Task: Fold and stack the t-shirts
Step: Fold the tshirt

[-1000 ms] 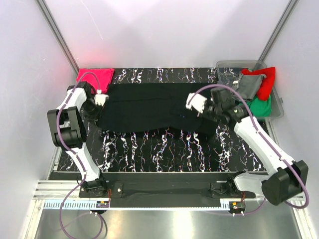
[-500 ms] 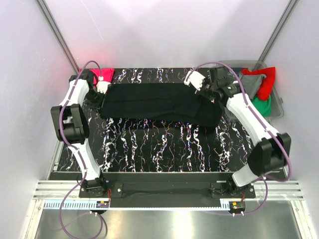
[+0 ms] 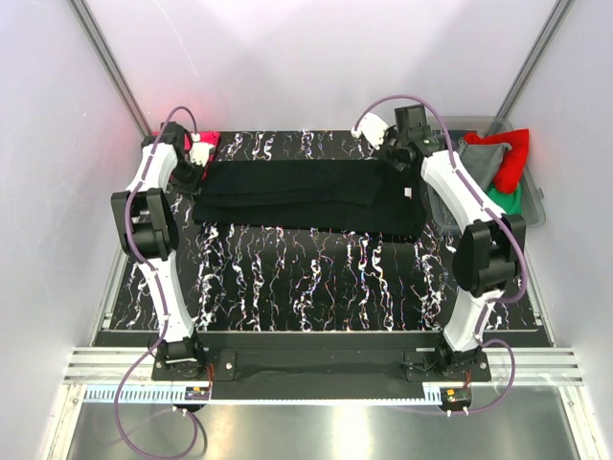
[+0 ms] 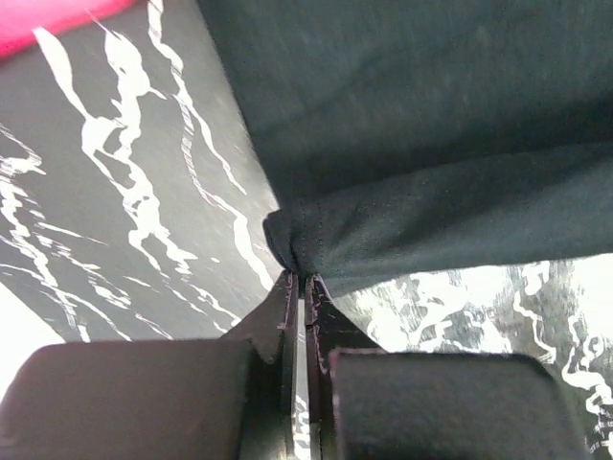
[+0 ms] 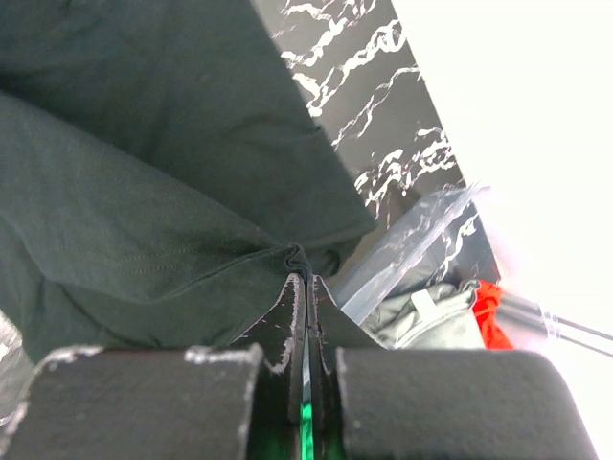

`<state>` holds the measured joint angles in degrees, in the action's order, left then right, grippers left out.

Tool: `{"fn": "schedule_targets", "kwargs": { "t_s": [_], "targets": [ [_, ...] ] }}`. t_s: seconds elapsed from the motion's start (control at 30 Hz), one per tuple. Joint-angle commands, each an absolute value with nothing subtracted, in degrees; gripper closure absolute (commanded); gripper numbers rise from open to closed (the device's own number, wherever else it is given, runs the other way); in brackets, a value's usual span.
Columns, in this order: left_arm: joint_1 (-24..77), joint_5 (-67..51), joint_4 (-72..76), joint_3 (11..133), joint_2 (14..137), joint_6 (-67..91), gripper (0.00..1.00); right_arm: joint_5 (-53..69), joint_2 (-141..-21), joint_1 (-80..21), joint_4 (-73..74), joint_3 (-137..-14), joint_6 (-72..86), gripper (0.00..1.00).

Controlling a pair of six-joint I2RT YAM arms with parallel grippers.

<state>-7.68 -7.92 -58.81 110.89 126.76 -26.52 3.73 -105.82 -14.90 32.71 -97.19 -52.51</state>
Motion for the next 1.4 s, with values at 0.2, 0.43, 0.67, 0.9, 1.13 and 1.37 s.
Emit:
{"fn": "schedule_targets", "kwargs": {
  "t_s": [0.2,0.43,0.67,0.9,1.13,1.37],
  "targets": [
    [-7.6,-6.0,-57.1,119.7,130.6,-24.8,1.00,4.2,-113.2,-14.5,29.1,-106.4,-49.8,1.00],
    [-7.6,-4.7,-56.8,121.2,132.3,-24.0,1.00,4.0,-120.7,-13.7,28.9,-112.8,-49.7,1.00],
    [-7.6,-3.2,-56.6,123.8,134.9,-23.6,1.00,3.7,-126.4,-12.9,28.9,-118.8,-49.7,1.00],
    [-7.5,-2.9,-56.0,125.0,136.3,-23.1,0.99,3.3,-133.1,-12.7,29.0,-125.4,-48.2,1.00],
    [-6.4,-4.4,-53.9,127.1,134.1,-21.2,0.63,-1.8,-135.6,-12.7,29.3,-131.0,-43.4,0.77],
    [-6.1,-7.1,-51.9,119.0,126.2,-19.9,0.60,-0.2,-126.1,-12.7,28.9,-123.1,-38.7,0.59]
  ]
}}
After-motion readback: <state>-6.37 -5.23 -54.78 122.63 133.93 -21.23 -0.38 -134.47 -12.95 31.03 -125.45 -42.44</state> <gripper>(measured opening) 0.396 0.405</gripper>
